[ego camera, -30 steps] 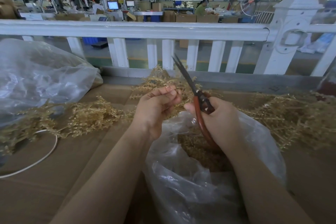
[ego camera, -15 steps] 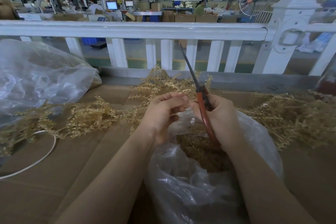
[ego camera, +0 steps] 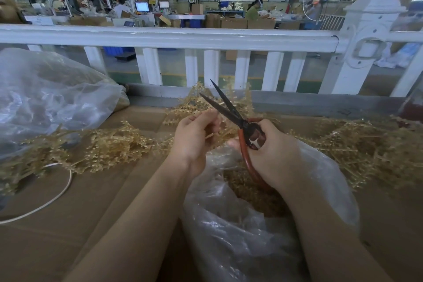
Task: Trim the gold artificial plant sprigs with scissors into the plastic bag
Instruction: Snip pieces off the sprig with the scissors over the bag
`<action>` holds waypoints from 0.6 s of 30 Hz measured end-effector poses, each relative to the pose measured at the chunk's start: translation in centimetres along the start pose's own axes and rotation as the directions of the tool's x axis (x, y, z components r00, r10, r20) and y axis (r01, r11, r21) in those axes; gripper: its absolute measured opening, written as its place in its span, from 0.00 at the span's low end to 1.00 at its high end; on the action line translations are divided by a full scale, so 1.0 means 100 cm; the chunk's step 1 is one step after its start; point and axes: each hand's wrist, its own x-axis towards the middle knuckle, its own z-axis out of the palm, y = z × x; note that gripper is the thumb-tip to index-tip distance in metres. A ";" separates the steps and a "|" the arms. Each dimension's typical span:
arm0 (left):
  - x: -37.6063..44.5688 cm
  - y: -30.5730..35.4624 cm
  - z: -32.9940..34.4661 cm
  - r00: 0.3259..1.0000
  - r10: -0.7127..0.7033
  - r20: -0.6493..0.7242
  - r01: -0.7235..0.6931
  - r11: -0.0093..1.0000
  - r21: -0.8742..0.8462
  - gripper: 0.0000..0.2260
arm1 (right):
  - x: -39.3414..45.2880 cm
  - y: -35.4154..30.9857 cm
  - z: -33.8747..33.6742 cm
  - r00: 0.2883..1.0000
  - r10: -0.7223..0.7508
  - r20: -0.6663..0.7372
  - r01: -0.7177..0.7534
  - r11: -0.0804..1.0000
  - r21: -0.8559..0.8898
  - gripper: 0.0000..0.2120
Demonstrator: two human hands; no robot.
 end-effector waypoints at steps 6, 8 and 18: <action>0.001 0.002 -0.004 0.996 -0.020 0.092 0.020 1.000 0.005 0.12 | 0.001 -0.001 -0.002 1.000 -0.012 -0.021 0.009 0.990 -0.139 0.29; 0.001 0.003 -0.005 0.996 -0.011 0.089 0.010 1.000 0.017 0.14 | 0.001 -0.001 -0.003 1.000 -0.004 -0.006 0.003 0.989 -0.151 0.29; 0.001 0.004 -0.009 0.998 0.034 0.046 -0.034 0.999 0.005 0.15 | 0.001 -0.006 -0.005 1.000 -0.019 0.007 0.020 0.969 -0.245 0.27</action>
